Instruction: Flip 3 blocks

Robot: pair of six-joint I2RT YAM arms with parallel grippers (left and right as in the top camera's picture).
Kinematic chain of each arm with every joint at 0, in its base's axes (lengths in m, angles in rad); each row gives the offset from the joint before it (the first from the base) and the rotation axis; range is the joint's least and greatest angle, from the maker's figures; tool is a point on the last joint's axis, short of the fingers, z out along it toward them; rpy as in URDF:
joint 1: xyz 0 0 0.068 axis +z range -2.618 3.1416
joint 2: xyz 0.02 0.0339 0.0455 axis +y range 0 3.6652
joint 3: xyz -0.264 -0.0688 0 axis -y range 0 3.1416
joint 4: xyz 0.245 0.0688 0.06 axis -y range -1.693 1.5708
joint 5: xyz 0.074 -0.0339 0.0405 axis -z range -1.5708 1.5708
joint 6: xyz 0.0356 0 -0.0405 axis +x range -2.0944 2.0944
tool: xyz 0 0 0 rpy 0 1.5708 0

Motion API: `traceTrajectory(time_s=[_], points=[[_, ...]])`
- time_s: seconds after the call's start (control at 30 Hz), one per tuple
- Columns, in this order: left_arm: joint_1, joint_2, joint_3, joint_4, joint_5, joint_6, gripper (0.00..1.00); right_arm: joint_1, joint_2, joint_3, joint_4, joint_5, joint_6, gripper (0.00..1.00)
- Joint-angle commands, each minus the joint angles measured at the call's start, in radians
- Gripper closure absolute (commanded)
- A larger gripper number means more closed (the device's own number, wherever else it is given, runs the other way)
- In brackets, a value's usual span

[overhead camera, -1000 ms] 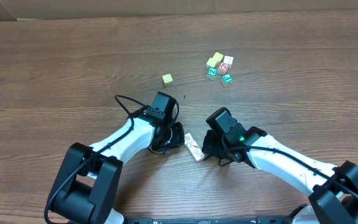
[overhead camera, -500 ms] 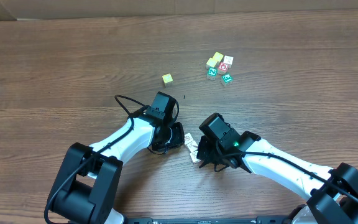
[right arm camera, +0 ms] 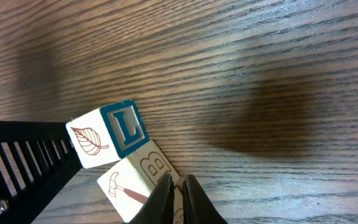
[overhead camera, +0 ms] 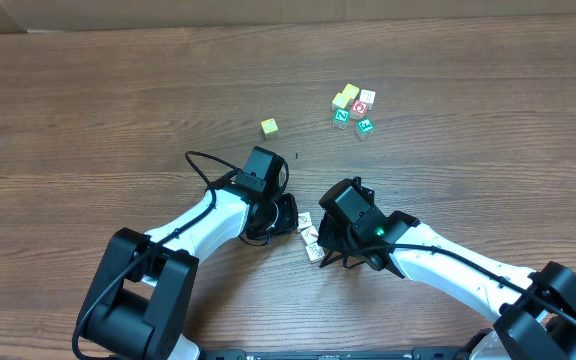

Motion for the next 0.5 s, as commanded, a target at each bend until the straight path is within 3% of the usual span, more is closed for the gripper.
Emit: traceTrajectory(time_s=[0.0, 0.47], points=[[-0.007, 0.023, -0.022, 0.002, -0.024, -0.013, 0.96, 0.007, 0.003, -0.007, 0.007, -0.006, 0.005, 0.92], [-0.033, 0.023, -0.022, 0.003, -0.025, -0.014, 0.96, 0.008, 0.003, -0.007, 0.01, -0.05, 0.012, 0.94]])
